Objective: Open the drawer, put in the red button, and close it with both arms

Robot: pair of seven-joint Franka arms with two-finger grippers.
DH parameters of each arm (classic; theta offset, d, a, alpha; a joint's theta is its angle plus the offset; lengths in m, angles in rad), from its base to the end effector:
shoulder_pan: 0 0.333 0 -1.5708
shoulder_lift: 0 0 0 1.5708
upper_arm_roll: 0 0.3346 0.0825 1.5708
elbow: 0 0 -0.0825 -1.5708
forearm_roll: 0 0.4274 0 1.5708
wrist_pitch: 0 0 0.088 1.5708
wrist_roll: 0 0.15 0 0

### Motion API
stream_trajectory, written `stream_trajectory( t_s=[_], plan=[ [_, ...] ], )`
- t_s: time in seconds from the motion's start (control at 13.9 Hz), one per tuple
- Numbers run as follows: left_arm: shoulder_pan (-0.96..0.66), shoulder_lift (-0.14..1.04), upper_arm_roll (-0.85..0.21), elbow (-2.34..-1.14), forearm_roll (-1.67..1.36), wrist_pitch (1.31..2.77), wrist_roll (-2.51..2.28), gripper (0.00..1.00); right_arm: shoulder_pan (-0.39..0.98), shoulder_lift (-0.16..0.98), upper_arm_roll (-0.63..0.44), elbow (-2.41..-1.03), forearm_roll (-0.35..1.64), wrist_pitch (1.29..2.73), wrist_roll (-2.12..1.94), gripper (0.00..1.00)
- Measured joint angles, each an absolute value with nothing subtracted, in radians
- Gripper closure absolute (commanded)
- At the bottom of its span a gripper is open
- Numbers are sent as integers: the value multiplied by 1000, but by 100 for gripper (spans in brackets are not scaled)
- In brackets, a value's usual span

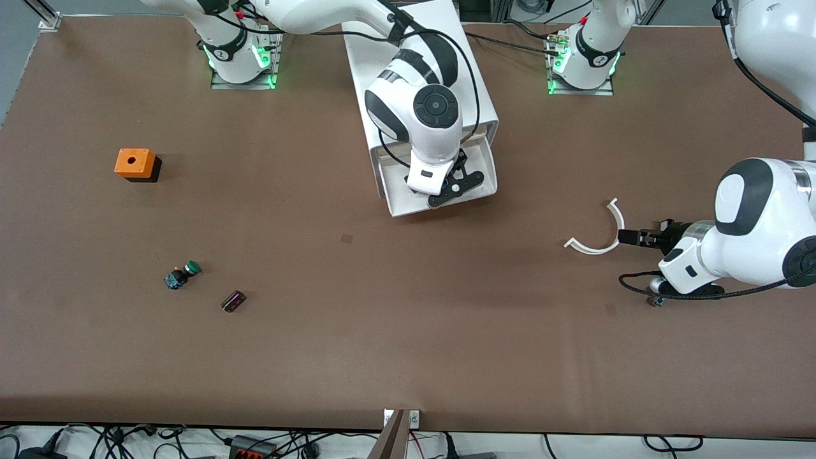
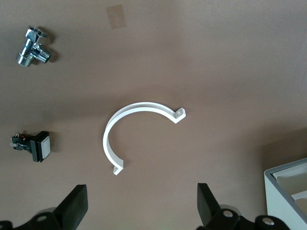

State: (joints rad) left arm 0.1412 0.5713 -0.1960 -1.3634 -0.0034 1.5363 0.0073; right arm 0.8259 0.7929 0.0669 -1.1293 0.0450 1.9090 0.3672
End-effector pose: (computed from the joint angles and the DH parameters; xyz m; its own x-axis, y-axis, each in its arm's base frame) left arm 0.7019 -0.0180 0.3287 0.9236 -0.0698 -0.3769 -0.0297 -0.9934 0.1112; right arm 0.5164 0.6268 0.2895 0.8803 0.4724 -0.0445 0.4683 -0.8800 -0.0791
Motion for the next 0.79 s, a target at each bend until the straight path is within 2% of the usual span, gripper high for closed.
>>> stream_trajectory(
  t_s=[0.22,0.51,0.79],
  plan=[
    [137,571,-200,-1363,-3,1536,7,0,811,788,50,-1076,45,1910,464,0],
    [120,572,-206,-1364,-3,1535,2,0,714,734,1,-1006,38,1891,513,0],
    [66,572,-227,-1364,-18,1540,-107,0,570,665,-90,-1005,18,1765,432,0]
  ],
)
